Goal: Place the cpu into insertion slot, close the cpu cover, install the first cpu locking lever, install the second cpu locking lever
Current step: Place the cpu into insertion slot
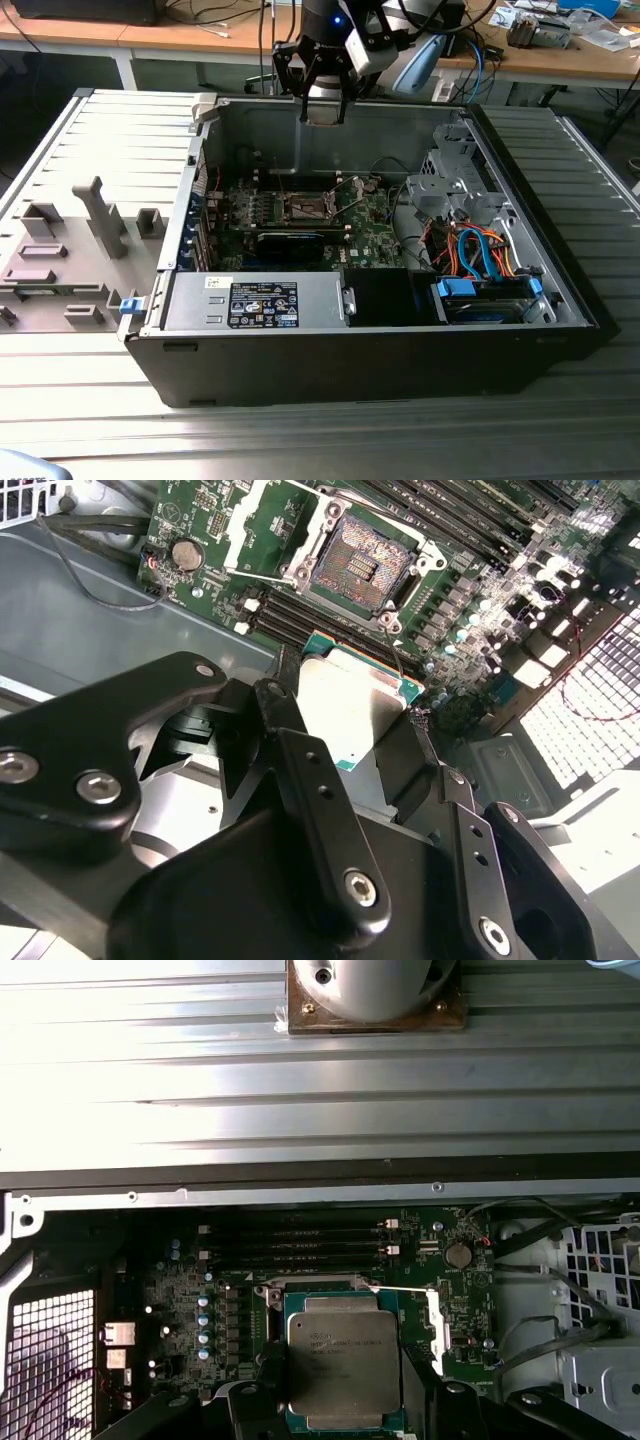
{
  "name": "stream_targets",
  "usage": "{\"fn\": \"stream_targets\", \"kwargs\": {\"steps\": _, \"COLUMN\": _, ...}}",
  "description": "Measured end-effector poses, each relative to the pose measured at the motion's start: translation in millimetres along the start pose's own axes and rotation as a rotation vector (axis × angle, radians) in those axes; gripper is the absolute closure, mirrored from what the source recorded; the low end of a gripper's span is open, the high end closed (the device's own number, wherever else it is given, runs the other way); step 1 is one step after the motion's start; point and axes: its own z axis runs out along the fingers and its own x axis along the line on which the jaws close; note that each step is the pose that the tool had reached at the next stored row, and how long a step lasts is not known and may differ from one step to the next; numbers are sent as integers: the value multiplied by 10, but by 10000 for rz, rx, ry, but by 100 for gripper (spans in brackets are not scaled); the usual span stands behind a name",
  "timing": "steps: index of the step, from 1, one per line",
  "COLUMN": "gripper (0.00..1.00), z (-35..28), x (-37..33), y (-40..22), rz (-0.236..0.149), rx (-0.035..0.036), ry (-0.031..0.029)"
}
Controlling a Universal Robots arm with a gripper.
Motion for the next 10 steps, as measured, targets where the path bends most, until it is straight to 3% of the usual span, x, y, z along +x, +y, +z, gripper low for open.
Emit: {"fn": "stream_targets", "kwargs": {"steps": 10, "gripper": 45, "z": 21, "x": 1, "y": -2, "rz": 1, "rx": -1, "ry": -1}}
